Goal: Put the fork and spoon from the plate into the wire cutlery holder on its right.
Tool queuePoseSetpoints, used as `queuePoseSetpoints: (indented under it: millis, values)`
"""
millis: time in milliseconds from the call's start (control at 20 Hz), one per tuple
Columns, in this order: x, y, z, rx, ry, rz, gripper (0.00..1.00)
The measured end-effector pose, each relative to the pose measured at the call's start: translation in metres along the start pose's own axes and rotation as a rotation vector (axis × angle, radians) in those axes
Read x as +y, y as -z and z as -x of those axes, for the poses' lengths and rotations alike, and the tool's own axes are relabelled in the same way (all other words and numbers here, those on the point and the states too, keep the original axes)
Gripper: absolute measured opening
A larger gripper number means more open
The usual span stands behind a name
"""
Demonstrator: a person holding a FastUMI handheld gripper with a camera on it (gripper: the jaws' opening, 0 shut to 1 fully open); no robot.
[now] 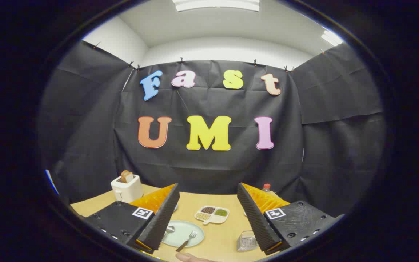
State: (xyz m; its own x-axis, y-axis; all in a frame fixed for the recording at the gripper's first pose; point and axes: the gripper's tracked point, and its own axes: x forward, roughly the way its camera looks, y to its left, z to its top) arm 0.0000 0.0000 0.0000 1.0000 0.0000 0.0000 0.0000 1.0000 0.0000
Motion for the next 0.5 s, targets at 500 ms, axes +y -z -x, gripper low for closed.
queuePoseSetpoints:
  millis: [500]
  values:
    - [0.016, 0.015, -0.002, 0.017, -0.009, 0.026, 0.96]
